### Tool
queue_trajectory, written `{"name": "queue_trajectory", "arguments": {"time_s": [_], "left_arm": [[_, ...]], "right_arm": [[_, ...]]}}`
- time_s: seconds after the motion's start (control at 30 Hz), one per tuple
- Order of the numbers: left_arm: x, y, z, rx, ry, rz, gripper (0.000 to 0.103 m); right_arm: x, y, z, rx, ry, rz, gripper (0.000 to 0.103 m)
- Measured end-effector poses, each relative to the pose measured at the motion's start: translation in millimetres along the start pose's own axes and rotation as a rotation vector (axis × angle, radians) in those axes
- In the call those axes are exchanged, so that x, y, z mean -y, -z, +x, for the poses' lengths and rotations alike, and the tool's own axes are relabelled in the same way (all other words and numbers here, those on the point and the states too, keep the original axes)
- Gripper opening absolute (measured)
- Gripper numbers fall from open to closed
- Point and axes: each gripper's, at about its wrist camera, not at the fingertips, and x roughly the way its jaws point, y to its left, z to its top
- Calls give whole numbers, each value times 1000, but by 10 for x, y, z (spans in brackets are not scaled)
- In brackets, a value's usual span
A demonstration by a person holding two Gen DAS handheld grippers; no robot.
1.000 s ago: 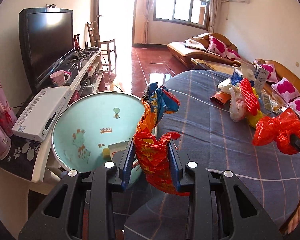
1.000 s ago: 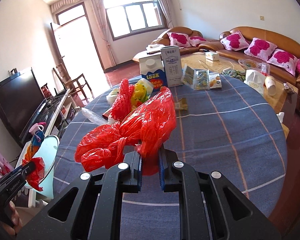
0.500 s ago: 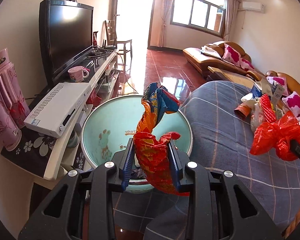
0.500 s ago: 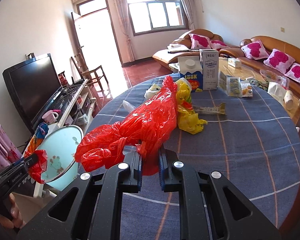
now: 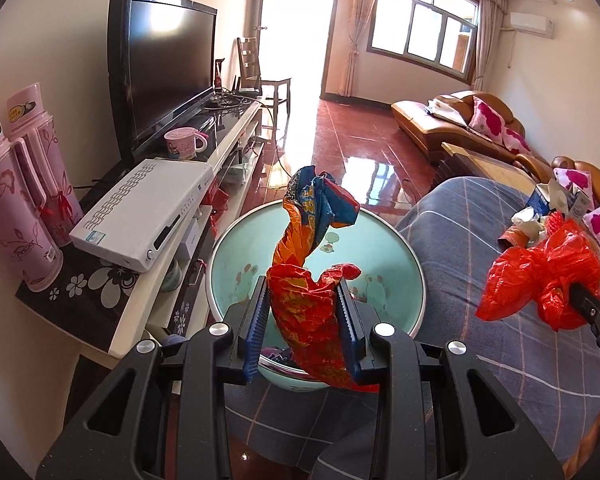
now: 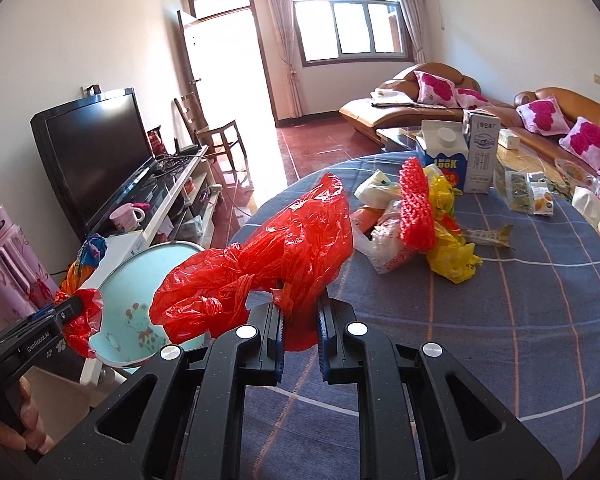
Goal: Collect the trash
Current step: 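Carry the red bag and the orange snack bag over the light-blue bin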
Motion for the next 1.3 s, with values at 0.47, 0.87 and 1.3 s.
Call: {"name": "queue_trajectory", "arguments": {"time_s": [0.47, 0.87, 1.3], "left_arm": [[-91, -9, 63, -20, -23, -15, 32], [-133, 75, 285, -92, 2, -29, 32], [-176, 175, 559, -176, 10, -42, 32]], "right_arm": [[-374, -86, 178, 1, -45, -62, 14], [-515, -73, 350, -17, -42, -111, 14], [-713, -2, 673, -65, -31, -176, 14]]}}
